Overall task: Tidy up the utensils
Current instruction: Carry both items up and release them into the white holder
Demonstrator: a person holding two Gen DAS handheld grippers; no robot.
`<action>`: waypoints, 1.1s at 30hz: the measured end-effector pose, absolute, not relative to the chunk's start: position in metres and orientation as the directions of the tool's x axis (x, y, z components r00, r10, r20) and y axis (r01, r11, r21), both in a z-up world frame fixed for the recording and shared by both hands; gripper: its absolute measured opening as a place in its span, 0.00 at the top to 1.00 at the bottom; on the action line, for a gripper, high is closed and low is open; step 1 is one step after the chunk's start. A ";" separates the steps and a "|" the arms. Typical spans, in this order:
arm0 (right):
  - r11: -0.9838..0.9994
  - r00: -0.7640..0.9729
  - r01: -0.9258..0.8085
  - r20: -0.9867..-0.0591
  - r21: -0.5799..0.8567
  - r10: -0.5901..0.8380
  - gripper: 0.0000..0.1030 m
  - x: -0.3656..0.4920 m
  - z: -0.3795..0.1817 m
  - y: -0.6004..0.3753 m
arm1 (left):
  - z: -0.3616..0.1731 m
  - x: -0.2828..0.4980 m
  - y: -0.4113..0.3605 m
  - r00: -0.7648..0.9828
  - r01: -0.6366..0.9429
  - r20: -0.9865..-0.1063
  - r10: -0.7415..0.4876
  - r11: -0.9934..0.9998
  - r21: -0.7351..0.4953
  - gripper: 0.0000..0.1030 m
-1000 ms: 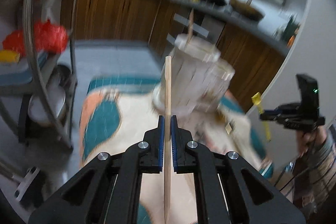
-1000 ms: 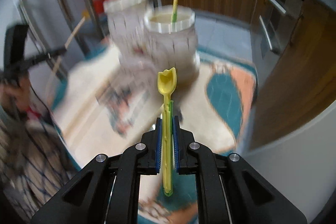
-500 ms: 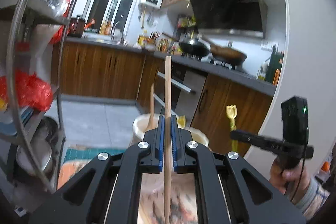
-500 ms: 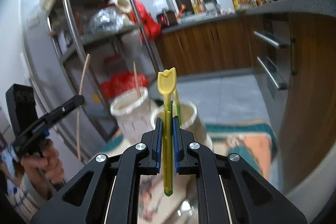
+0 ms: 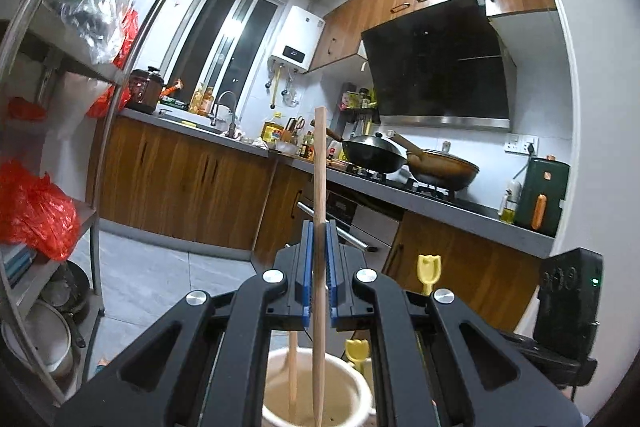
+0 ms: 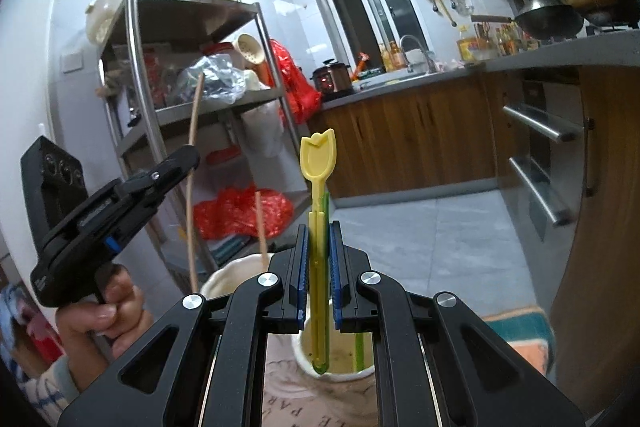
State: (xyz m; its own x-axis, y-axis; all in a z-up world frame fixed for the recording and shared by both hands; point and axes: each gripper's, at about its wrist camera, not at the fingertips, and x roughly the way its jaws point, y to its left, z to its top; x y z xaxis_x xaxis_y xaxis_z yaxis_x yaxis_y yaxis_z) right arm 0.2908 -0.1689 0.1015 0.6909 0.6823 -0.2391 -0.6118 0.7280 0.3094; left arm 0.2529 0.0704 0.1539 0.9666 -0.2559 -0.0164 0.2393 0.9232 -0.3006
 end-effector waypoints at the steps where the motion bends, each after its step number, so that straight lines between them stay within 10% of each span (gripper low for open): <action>1: 0.728 0.690 -0.611 -0.243 0.310 0.682 0.90 0.293 0.100 -0.168 | 0.149 0.257 0.071 0.968 0.232 -0.023 -0.251 0.922 -0.310 0.95; 33: 0.825 0.681 -0.541 -0.490 0.164 0.544 0.90 0.302 0.064 -0.136 | 0.110 0.262 0.048 0.945 0.043 -0.320 -0.062 0.997 -0.066 0.94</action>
State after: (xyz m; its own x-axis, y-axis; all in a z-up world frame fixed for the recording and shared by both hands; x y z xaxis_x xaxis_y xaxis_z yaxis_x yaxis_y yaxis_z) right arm 0.3019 -0.1363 0.0635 0.6813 0.5441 -0.4896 -0.5411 0.8249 0.1638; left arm 0.2618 0.0483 0.1101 0.9455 -0.0616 -0.3199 0.0427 0.9969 -0.0656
